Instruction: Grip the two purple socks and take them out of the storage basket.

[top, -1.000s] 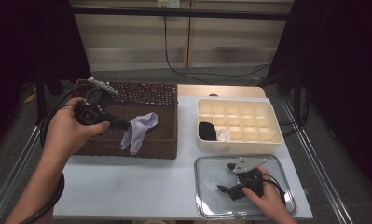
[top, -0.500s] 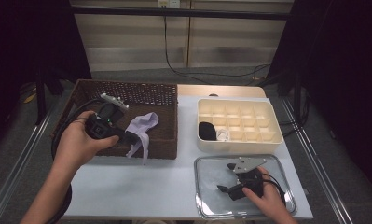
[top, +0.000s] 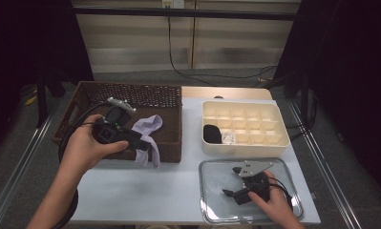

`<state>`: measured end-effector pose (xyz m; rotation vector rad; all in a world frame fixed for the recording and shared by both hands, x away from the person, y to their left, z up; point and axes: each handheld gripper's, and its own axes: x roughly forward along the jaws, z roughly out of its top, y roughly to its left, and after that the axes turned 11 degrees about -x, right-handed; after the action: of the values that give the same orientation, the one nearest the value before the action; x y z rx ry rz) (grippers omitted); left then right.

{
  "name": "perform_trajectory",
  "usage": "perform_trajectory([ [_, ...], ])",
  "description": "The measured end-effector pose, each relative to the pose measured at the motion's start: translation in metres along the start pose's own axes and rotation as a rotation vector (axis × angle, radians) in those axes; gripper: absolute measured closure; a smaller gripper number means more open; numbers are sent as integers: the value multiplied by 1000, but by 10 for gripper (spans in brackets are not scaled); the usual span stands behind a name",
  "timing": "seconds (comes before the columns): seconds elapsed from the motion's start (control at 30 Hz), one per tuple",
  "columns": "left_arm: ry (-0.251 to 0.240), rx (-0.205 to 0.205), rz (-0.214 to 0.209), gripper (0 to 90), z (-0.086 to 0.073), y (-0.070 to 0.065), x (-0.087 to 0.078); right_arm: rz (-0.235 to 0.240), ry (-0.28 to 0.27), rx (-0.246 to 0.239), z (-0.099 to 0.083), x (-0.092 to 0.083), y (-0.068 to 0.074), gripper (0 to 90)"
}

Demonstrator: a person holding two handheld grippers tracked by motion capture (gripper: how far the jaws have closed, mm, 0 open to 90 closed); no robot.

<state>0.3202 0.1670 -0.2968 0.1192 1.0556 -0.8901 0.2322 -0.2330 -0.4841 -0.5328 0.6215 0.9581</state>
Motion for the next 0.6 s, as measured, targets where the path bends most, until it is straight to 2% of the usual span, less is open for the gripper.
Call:
perform_trajectory([
  [0.1,-6,19,8,444,1,-2,-1,1,0,1,0,0,0,141],
  [0.17,-23,2,10,419,2,-1,-1,-1,1,-2,0,0,0,141],
  [0.23,-20,-4,16,418,3,2,1,-1,1,0,0,0,0,141],
  [0.37,-26,-28,28,409,5,11,9,0,1,0,0,0,0,141],
  [0.47,-31,-22,40,401,8,19,18,2,0,0,0,0,0,141],
  [0.53,-30,-7,63,386,11,24,24,0,-1,-1,0,0,0,141],
  [0.6,-23,-20,74,379,14,32,29,1,0,2,0,0,0,141],
])
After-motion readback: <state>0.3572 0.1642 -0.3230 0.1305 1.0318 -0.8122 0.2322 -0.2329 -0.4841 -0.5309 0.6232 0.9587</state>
